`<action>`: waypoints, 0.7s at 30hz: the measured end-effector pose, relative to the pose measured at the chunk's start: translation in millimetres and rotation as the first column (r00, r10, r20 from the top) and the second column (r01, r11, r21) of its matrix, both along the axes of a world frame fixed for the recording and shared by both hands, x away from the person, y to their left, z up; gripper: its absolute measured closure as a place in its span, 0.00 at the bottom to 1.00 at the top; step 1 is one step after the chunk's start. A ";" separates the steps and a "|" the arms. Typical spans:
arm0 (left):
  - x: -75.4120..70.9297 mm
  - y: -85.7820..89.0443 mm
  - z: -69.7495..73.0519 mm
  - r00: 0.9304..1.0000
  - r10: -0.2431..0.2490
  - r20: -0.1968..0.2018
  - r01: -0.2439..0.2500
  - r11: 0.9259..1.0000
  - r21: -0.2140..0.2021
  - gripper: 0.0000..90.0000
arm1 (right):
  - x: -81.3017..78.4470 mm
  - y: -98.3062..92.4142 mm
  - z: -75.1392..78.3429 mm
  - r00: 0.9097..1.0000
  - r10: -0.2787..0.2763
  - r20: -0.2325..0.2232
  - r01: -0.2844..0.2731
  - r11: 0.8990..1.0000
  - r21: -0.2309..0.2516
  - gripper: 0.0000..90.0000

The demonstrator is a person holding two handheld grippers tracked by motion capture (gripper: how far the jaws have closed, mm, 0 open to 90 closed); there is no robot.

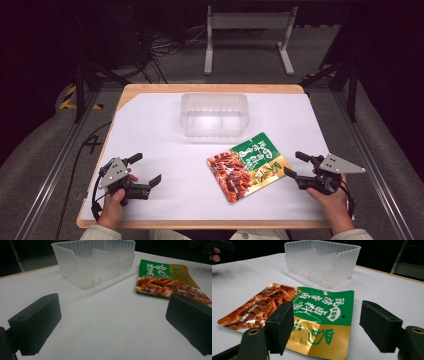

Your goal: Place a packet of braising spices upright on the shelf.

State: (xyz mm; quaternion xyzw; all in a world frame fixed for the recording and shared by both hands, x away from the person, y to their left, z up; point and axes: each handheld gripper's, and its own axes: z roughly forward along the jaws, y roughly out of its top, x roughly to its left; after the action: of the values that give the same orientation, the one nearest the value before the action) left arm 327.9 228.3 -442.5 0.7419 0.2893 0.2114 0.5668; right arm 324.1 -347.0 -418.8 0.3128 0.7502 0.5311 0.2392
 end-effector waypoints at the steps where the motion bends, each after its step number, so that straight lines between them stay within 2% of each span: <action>1: 0.0 0.0 0.0 1.000 0.000 0.000 0.000 1.000 0.000 0.01 | 0.0 0.0 0.0 1.000 0.000 0.000 0.000 1.000 0.000 0.30; 4: -0.9 -0.7 1.1 1.000 -0.001 0.005 0.001 1.000 0.000 0.01 | 1.2 0.1 0.9 1.000 -0.006 -0.010 0.006 1.000 -0.006 0.29; 12: -1.5 -0.8 0.9 1.000 -0.002 -0.004 0.001 1.000 -0.007 0.01 | 6.9 -0.8 10.6 1.000 -0.015 0.005 0.015 1.000 -0.026 0.25; 21: -1.8 -0.4 1.1 1.000 0.005 0.000 -0.005 1.000 -0.003 0.01 | 13.4 4.1 28.2 1.000 0.011 0.014 -0.010 0.999 -0.039 0.26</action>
State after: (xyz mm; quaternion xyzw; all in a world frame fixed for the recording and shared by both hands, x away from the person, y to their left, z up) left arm 326.1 227.9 -441.4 0.7405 0.2915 0.2123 0.5671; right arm 337.5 -342.9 -390.6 0.3004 0.7604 0.5199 0.2476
